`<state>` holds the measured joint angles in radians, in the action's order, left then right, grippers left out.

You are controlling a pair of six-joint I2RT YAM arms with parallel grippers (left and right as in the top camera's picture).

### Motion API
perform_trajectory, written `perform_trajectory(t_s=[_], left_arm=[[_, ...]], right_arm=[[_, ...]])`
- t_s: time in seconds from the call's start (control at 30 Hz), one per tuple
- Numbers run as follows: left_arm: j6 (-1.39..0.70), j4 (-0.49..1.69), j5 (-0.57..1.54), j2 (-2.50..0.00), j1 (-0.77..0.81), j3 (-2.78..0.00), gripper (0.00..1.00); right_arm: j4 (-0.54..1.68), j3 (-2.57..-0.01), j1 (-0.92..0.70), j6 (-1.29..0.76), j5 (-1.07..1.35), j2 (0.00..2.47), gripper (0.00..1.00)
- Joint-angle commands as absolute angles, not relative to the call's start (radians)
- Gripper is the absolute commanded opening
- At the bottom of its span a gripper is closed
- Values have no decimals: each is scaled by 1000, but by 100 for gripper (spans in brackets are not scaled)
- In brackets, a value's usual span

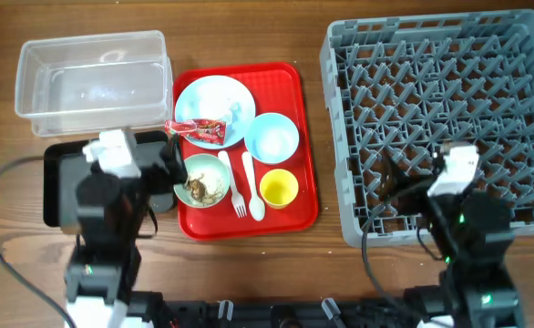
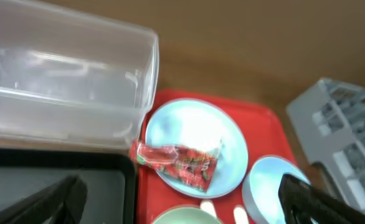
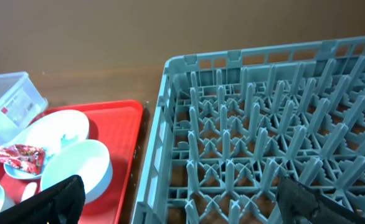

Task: Sort waste into correct bins and load items into the dishwasher rack
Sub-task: 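Reach the left gripper to the red wrapper on the blue plate, then grasp the red wrapper and drop it into the clear plastic bin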

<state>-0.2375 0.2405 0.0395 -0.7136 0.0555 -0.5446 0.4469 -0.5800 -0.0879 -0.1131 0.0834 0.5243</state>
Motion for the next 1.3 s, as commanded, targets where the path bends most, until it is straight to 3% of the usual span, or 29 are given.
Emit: perform_trajectory(t_s=[0.0,0.13,0.27,0.43,0.67,0.77,0.83,0.87,1.1,1.27], left_arm=[[-230,456,57,-1048,48,-895,100],[-232,715,60,-1323,48,-1205,100],[-231,496,130,-1398,61,-1206,100],[-134,212,91,-1641,186,-1206,100],[-134,180,-28,-1959,239,-1206,87],[-134,220,-28,-1968,240,-1206,46],[-135,228,-28,-1960,240,-1207,6],[-135,224,-28,-1942,240,-1210,4],[-142,225,-206,-1648,146,-1289,4],[-145,236,-211,-1658,-27,-1289,20]], right_arm=[[596,-769,-85,-52,75,721,100],[710,-886,-85,-52,78,890,100],[698,-886,-85,-53,79,894,100],[701,-886,-85,-55,80,894,100],[701,-886,-85,-55,80,894,100],[701,-886,-85,-56,79,894,100],[701,-886,-85,-56,79,894,100],[701,-886,-85,-56,79,894,100],[701,-886,-85,-56,80,894,100],[701,-886,-85,-56,80,894,100]])
